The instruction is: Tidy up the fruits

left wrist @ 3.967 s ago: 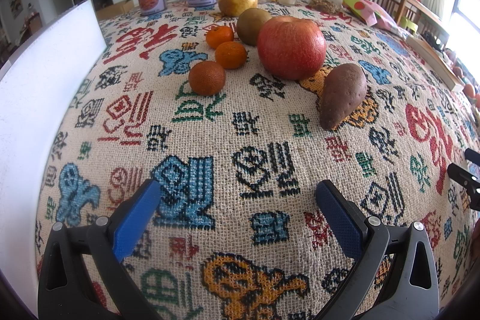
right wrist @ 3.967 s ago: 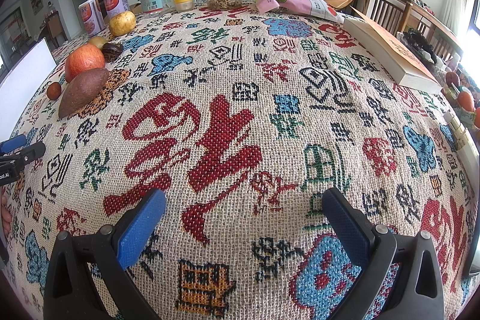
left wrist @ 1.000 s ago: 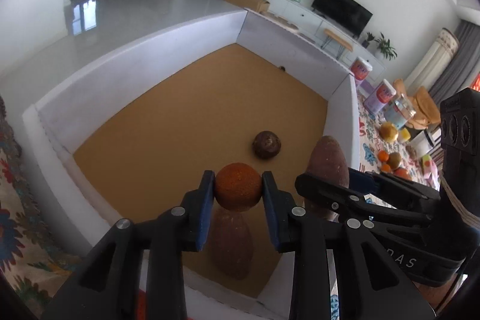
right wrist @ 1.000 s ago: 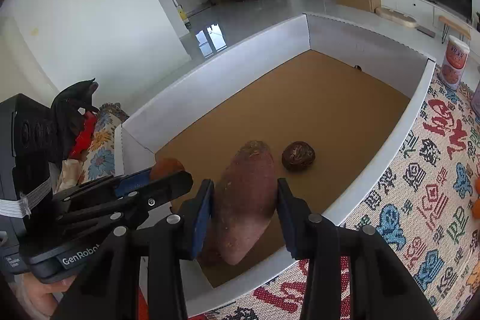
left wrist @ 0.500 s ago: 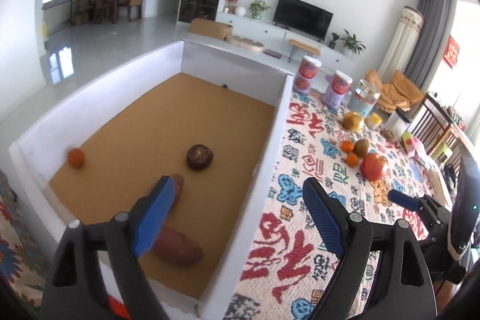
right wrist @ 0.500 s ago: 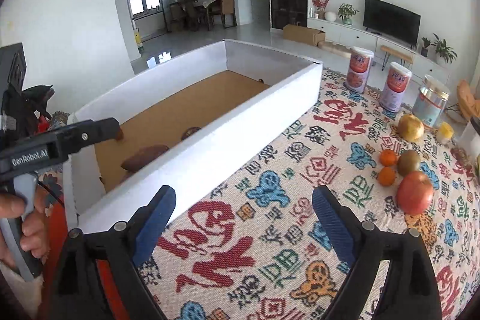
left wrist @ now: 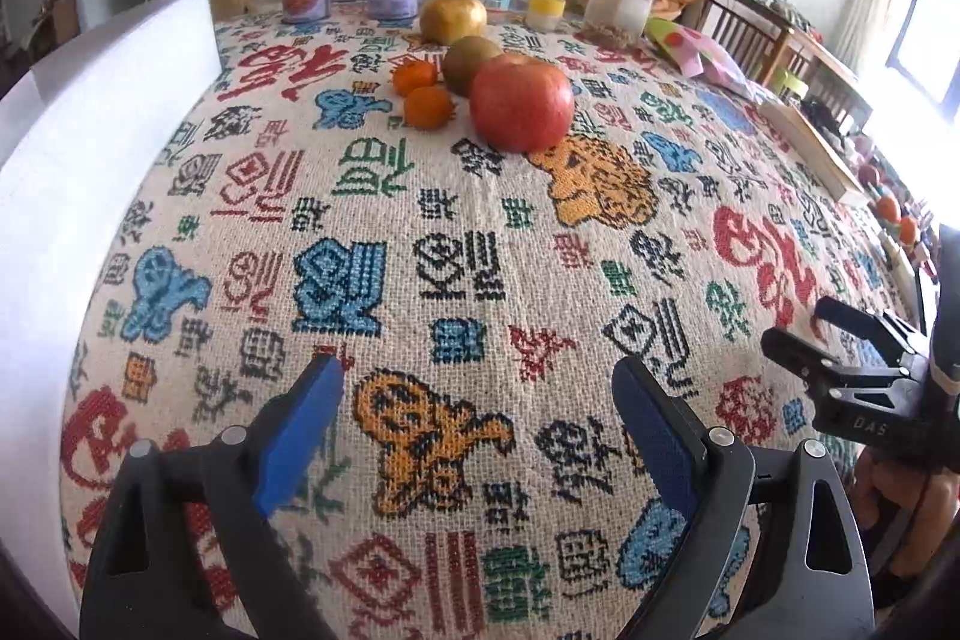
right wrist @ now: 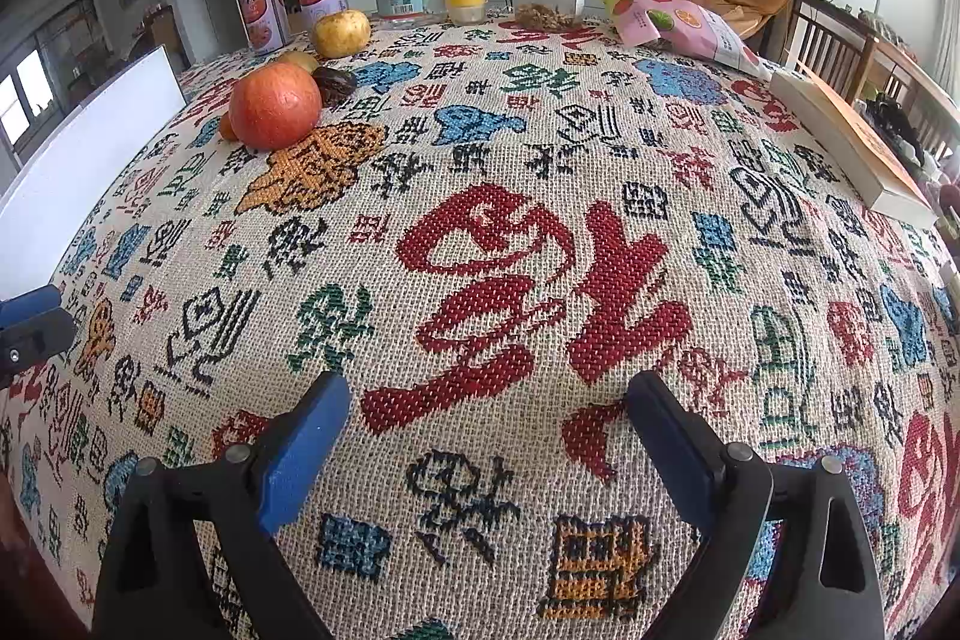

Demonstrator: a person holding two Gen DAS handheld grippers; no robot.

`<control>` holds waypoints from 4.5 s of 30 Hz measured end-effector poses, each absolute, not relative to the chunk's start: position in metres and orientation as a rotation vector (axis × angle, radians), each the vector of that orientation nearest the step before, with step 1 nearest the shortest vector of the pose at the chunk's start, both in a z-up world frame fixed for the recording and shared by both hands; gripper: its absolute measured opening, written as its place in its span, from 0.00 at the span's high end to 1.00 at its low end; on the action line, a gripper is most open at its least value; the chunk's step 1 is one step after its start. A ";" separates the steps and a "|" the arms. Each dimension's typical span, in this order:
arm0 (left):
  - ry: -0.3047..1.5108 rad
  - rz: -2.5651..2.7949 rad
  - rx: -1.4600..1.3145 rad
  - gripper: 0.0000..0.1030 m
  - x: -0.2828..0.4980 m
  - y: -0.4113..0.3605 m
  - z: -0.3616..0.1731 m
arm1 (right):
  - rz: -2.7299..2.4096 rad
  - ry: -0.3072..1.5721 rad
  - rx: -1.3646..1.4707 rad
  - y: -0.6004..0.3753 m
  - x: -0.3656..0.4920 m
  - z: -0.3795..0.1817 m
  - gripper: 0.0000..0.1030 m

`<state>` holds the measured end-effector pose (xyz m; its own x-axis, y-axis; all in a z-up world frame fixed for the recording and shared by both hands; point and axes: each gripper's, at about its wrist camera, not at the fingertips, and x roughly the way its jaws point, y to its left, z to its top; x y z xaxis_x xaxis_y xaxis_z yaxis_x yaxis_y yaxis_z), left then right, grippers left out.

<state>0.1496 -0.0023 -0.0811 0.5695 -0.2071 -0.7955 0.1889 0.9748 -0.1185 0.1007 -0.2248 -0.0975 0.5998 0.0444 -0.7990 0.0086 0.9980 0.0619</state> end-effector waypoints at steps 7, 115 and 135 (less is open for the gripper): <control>0.921 -0.139 0.046 0.09 0.177 0.004 -0.102 | 0.022 0.959 0.005 -0.211 0.107 -0.104 0.00; 0.936 -0.106 0.061 0.00 0.188 0.044 -0.108 | 0.224 0.951 -0.092 -0.154 0.120 -0.105 0.00; 0.868 -0.203 0.040 0.71 0.300 -0.004 -0.098 | 0.225 0.951 -0.090 -0.154 0.120 -0.106 0.00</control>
<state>0.3000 -0.0037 -0.0979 0.6282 -0.1606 -0.7613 0.1934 0.9800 -0.0471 0.1196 -0.1537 -0.1058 0.5595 0.1512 -0.8149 -0.2302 0.9729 0.0225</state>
